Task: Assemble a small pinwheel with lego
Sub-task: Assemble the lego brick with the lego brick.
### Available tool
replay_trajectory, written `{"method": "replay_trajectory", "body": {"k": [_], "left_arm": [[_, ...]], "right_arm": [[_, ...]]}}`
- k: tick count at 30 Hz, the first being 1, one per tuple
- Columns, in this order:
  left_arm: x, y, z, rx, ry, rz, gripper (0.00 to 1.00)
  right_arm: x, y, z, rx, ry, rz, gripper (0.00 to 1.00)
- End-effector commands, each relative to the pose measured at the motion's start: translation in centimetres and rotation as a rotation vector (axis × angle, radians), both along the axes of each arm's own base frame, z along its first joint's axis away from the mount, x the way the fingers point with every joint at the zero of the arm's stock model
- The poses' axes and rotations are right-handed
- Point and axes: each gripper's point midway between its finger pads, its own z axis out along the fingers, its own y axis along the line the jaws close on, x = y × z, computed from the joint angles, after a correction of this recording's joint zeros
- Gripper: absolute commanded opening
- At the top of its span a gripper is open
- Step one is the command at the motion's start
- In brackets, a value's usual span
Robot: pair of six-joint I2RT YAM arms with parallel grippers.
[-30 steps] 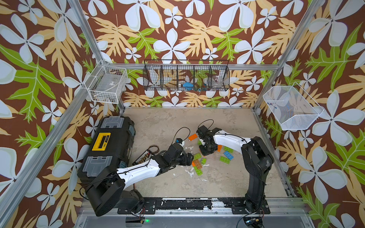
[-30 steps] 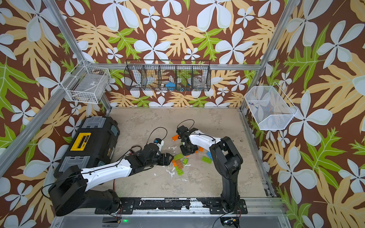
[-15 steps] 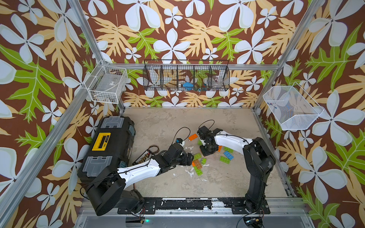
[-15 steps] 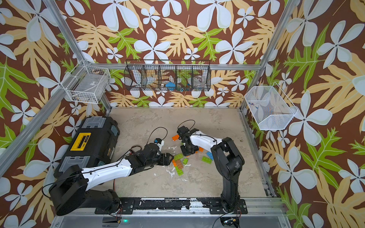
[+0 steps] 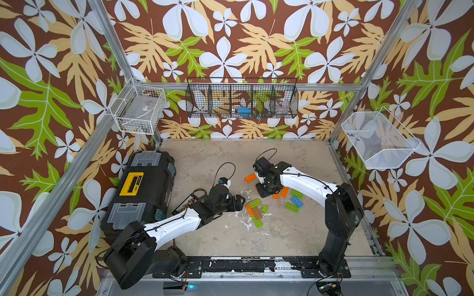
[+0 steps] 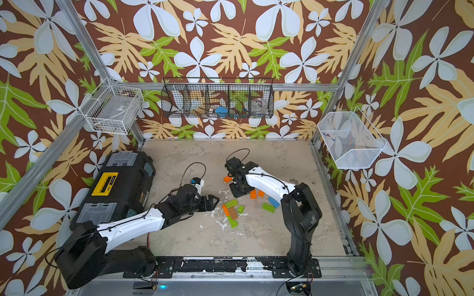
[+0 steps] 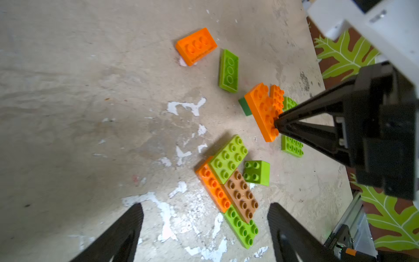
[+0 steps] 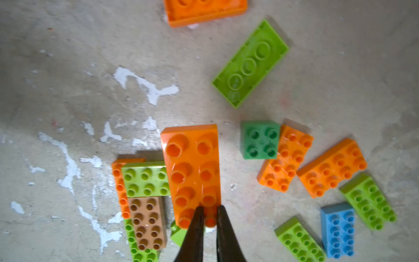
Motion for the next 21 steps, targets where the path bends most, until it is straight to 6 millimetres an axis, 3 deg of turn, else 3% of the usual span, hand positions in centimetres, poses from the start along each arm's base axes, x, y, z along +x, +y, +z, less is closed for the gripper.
{"method": "replay_trajectory", "body": {"k": [1,8,21], "left_arm": [[-0.1,1.4,0.4,-0.056,0.004,0.04,0.89],[-1.1,5.0,-0.5,-0.111,0.02,0.124,0.89],[-1.3,5.0,-0.9,-0.113,0.025,0.118,0.88]], "right_arm": [[-1.2,2.0,-0.2,0.006,0.036,0.041,0.13],[-3.0,5.8,-1.5,0.004,0.066,0.109,0.13],[-4.7,6.9,-3.5,0.017,0.135,0.127,0.13]]}}
